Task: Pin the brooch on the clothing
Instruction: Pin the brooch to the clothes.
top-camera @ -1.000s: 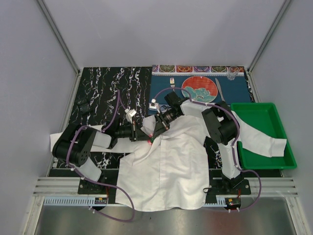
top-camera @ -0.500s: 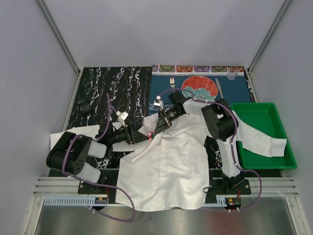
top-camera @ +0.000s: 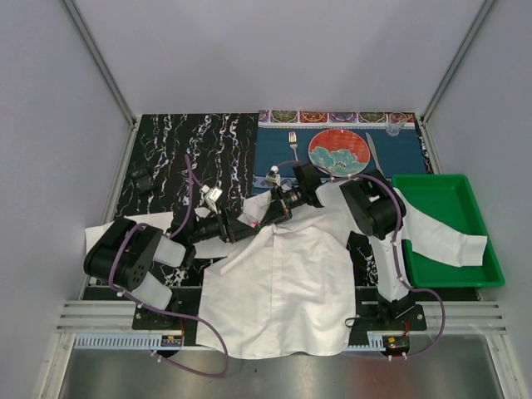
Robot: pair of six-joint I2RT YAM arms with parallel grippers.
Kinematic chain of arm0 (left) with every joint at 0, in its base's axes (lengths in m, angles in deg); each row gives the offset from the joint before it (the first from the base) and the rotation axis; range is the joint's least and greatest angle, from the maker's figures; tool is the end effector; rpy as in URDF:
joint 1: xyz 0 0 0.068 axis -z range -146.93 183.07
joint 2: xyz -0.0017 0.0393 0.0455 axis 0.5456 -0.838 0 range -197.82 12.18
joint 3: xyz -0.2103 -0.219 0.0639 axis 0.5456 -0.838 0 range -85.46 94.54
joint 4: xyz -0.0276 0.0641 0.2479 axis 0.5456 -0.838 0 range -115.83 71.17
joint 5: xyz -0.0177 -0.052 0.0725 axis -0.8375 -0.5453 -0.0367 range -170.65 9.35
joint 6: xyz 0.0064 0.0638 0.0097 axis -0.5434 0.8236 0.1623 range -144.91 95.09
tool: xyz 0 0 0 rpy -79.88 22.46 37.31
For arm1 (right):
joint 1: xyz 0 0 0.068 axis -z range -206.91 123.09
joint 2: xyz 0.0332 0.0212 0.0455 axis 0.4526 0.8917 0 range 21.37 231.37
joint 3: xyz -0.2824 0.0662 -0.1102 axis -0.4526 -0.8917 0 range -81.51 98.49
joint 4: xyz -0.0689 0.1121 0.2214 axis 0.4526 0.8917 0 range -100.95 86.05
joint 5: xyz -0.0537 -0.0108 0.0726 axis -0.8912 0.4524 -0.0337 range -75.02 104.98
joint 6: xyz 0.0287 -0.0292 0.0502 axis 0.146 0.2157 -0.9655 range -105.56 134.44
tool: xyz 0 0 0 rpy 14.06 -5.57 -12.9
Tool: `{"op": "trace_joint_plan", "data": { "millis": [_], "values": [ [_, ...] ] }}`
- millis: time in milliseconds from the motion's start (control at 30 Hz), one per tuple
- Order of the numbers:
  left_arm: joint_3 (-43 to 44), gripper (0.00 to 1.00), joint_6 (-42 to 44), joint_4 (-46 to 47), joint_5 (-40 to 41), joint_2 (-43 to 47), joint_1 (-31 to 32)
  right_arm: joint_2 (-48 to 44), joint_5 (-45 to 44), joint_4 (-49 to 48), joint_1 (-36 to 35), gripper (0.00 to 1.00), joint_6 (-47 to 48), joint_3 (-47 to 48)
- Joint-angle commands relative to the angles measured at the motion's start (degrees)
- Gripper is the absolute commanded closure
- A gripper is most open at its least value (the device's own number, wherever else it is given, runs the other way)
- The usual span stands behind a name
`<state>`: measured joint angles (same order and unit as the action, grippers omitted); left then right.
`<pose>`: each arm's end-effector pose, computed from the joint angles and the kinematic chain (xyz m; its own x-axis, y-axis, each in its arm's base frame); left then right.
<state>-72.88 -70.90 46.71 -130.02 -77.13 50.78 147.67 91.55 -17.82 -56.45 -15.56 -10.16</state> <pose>0.2122 -0.1082 0.1746 -0.7811 -0.2421 -0.5756 0.4974 0.3160 -0.8079 0.3620 0.2616 0.1309 -0.9006 -0.3769 -0.2166 -0.2650 0.0811 0.9608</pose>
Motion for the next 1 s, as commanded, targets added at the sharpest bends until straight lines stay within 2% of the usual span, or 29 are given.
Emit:
{"op": "trace_joint_plan", "data": {
  "millis": [0,67,167,267,333,500,600,700,800,900,967],
  "values": [
    [1.75,0.28,1.09,7.85,2.34,-0.59,1.27,-2.20,2.52,-25.25,0.18,1.00,-21.09,-4.28],
    [2.01,0.28,0.82,7.94,2.96,-0.42,1.97,-1.67,2.44,-34.82,0.18,1.00,-26.67,-5.95],
    [2.27,0.32,0.47,7.94,3.13,-0.42,2.24,-1.14,2.18,-41.44,0.18,1.00,-32.48,-7.27],
    [2.45,0.43,-0.05,7.15,3.75,-0.33,2.24,-1.58,1.30,-41.20,0.27,1.00,-32.23,-7.63],
    [2.80,0.44,-1.11,7.15,3.75,-0.42,2.24,-2.02,0.51,-41.12,0.27,1.00,-31.62,-7.89],
    [2.98,0.32,-2.86,7.94,2.26,0.46,2.06,-4.83,-2.65,-39.89,0.18,1.00,-28.37,-10.00],
    [3.50,0.28,-3.31,8.55,-0.55,1.60,1.27,-6.15,-2.66,-40.58,0.27,1.00,-27.83,-10.71],
    [4.03,0.23,-1.04,5.59,-1.53,4.58,0.83,-7.55,-2.83,-41.63,0.27,1.00,-28.53,-11.41],
    [3.25,0.21,1.60,1.37,0.14,8.88,-0.40,-9.40,-3.80,-47.17,-0.08,1.00,-31.87,-13.87],
    [1.93,0.21,2.14,1.17,-0.38,11.78,-0.93,-10.37,-5.73,-50.86,-0.43,1.00,-35.11,-15.97],
    [0.79,0.21,3.28,1.26,-0.65,13.55,-0.75,-10.37,-7.13,-57.62,-0.61,1.00,-40.45,-17.55]
  ]
}}
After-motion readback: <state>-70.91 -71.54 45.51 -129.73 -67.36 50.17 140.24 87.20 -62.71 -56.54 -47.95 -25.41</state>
